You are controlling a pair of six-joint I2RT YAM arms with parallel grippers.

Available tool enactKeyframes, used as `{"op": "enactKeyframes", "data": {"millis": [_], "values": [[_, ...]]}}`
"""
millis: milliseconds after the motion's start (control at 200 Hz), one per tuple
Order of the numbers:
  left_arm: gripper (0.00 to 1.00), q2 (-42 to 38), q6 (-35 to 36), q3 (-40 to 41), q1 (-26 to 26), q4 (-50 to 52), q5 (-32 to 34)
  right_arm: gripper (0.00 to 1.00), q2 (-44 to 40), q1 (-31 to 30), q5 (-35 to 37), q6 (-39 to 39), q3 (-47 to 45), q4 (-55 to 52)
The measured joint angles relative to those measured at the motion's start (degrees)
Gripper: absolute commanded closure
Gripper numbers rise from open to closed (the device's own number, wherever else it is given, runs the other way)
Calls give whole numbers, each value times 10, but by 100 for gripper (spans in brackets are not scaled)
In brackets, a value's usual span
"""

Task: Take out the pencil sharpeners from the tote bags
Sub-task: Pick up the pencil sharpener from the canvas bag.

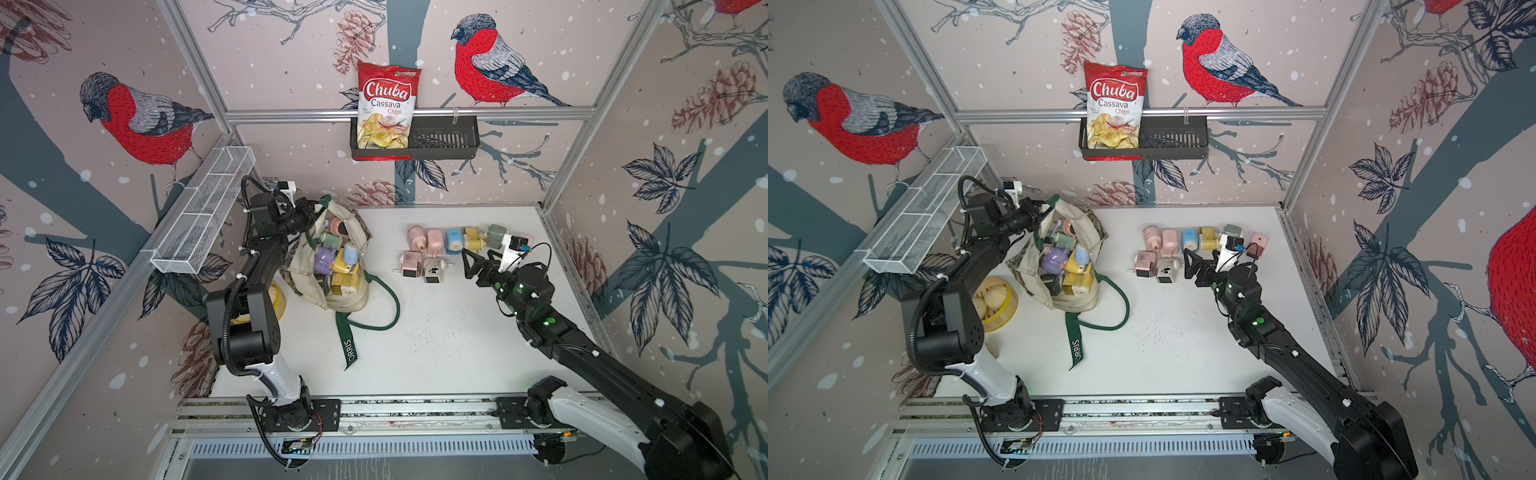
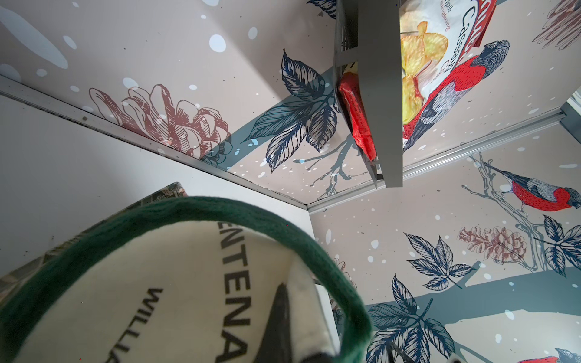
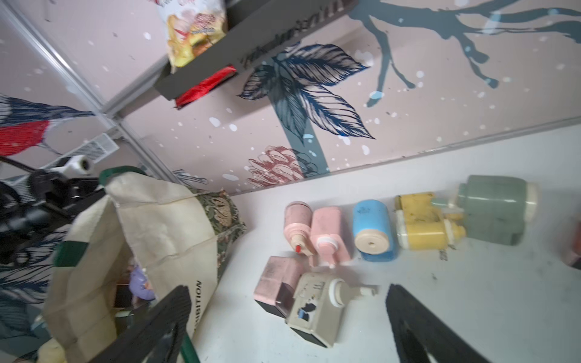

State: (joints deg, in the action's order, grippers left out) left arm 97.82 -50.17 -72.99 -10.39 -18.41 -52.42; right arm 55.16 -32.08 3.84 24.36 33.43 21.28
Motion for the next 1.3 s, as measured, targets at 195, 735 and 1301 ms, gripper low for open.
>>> {"op": "enactKeyframes", "data": {"millis": [195, 735, 1301], "values": [[100, 0, -2, 0, 0, 0, 0, 19, 136, -135, 19, -1, 139, -48], [100, 1, -4, 0, 0, -1, 0, 31, 595, -319, 46, 83, 567, -161], [100, 1, -8, 0, 0, -1, 0, 31, 821, -318, 225, 163, 851, -348]]}}
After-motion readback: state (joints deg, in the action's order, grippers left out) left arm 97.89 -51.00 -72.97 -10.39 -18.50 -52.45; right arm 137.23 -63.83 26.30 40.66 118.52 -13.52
